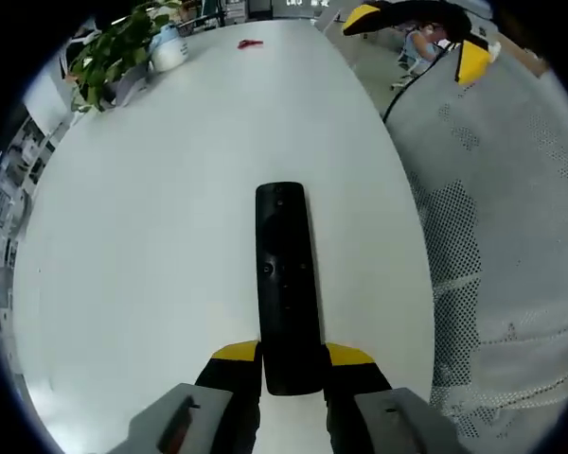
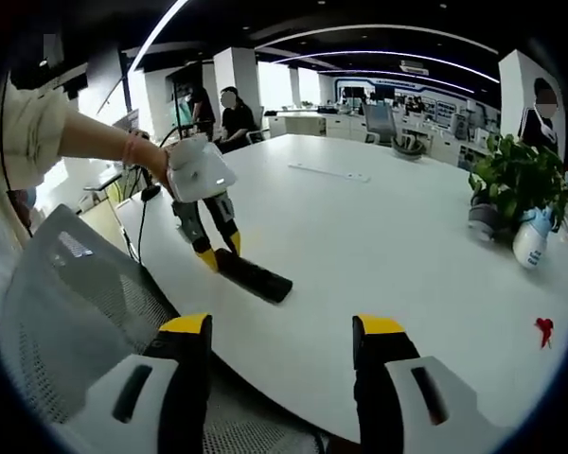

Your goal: Press the specified remote control buttons in sequence, fully releasing each button before pressing the next.

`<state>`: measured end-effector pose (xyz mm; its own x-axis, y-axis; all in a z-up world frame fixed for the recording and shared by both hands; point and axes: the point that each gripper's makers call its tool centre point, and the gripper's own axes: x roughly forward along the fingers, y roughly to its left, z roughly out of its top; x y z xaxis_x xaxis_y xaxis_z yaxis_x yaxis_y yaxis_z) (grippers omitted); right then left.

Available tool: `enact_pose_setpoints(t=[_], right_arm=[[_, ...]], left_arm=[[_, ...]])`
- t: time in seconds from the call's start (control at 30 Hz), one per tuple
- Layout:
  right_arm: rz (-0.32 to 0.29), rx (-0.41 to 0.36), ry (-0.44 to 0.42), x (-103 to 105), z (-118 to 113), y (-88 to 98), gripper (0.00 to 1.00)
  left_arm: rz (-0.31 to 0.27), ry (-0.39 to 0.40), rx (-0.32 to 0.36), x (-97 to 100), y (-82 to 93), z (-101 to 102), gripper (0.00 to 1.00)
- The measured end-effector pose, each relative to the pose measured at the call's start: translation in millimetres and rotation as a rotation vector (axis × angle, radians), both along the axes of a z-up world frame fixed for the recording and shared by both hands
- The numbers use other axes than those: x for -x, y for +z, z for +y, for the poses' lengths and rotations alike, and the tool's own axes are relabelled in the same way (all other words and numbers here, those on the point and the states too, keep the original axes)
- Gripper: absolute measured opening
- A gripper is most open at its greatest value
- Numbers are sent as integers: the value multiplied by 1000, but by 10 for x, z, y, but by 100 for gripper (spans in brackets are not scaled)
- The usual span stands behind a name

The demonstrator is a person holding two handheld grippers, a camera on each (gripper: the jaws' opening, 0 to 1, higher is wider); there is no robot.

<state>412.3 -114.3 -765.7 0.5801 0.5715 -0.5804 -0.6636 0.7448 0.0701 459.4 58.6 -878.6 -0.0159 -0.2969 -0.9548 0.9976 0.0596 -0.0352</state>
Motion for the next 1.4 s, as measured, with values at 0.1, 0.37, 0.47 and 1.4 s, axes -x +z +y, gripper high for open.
enact_pose_setpoints(t=[0.1,0.37,0.47,1.4], right_arm=[[3,4,9,14,10,-8,62],[4,14,28,48,34,-20,62],[2,17,34,62,43,-23,62],[42,-8,63,110,99,-25,62]], left_arm=[[0,2,3,60,1,-4,25],[3,8,17,215,5,-9,25],[3,10,19,256,4,-7,25],[-44,48,87,432,15,-5,24]])
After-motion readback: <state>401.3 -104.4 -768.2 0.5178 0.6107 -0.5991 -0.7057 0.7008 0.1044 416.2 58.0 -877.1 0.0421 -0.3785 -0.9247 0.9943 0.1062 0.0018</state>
